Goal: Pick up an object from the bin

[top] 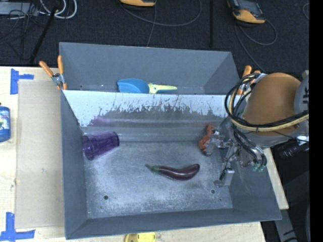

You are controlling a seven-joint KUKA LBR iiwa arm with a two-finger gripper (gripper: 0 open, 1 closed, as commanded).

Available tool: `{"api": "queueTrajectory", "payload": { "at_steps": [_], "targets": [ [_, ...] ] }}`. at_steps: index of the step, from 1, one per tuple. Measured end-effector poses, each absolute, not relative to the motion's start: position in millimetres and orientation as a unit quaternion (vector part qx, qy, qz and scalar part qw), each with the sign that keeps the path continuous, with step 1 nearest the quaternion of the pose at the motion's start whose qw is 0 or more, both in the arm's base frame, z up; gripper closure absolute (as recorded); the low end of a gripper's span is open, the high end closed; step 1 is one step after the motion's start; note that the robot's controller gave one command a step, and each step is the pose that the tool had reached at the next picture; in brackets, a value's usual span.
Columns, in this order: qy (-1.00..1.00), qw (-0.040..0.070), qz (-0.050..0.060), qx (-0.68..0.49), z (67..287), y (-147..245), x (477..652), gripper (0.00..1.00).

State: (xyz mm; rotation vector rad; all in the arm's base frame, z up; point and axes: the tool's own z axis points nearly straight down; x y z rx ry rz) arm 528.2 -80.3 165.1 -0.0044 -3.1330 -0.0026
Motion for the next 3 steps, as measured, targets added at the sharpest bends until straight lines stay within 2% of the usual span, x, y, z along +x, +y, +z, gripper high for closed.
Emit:
{"api": "queueTrajectory", "payload": {
  "at_steps": [1, 2, 3],
  "targets": [
    [-1.0, 0.001, 0.0, 0.0, 169.5, -80.3, 529.9, 0.0],
    [-1.0, -0.003, 0.001, 0.028, 135.6, -58.3, 547.3, 0.0],
    [-0.999, -0.001, -0.001, 0.038, 83.1, -41.2, 544.3, 0.0]
  ]
}}
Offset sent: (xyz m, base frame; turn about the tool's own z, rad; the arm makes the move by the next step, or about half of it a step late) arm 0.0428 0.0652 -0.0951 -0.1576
